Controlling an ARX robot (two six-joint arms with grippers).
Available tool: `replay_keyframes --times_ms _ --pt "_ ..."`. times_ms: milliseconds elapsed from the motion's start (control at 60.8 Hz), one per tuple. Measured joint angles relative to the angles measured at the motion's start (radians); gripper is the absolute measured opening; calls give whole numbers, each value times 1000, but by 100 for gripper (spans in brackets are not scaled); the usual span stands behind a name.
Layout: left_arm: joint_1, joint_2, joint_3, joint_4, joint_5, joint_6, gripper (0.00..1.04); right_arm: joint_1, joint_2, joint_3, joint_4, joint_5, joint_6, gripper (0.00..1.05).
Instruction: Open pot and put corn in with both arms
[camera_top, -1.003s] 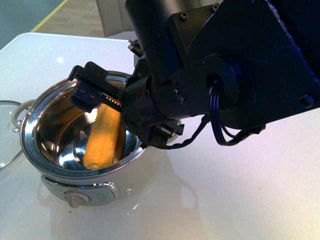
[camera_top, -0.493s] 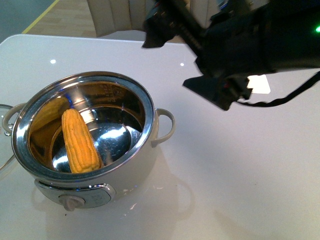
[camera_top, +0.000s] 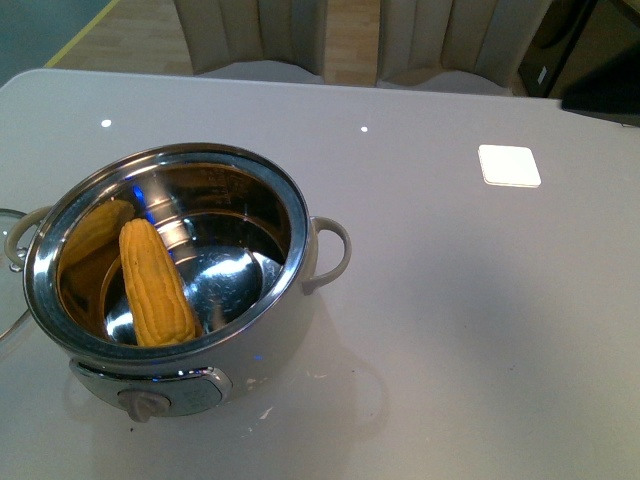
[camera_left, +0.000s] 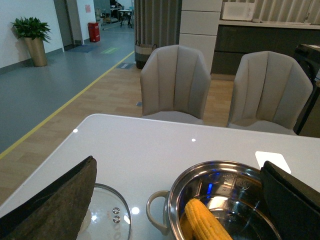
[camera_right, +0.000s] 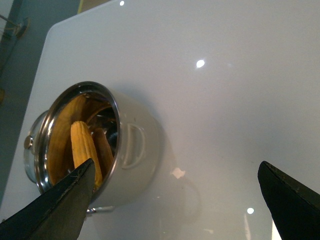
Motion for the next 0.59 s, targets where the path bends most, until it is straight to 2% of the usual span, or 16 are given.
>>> replay_keyframes --times_ms 132,296,444,477,542,592 --pt "0 0 0 0 0 0 98 -64 -250 -72 -151 13 -34 96" --pt "0 0 0 0 0 0 98 -50 -484 -101 -318 96 -48 96" --pt "0 0 0 0 0 0 98 -42 -518 -103 -329 100 -48 96" --pt "0 0 0 0 0 0 98 -34 -526 -116 -298 134 -67 94" --pt "0 0 0 0 0 0 98 -8 -588 -238 -20 309 -182 83" --pt "0 0 0 0 0 0 98 -12 -623 -297 111 360 -252 76"
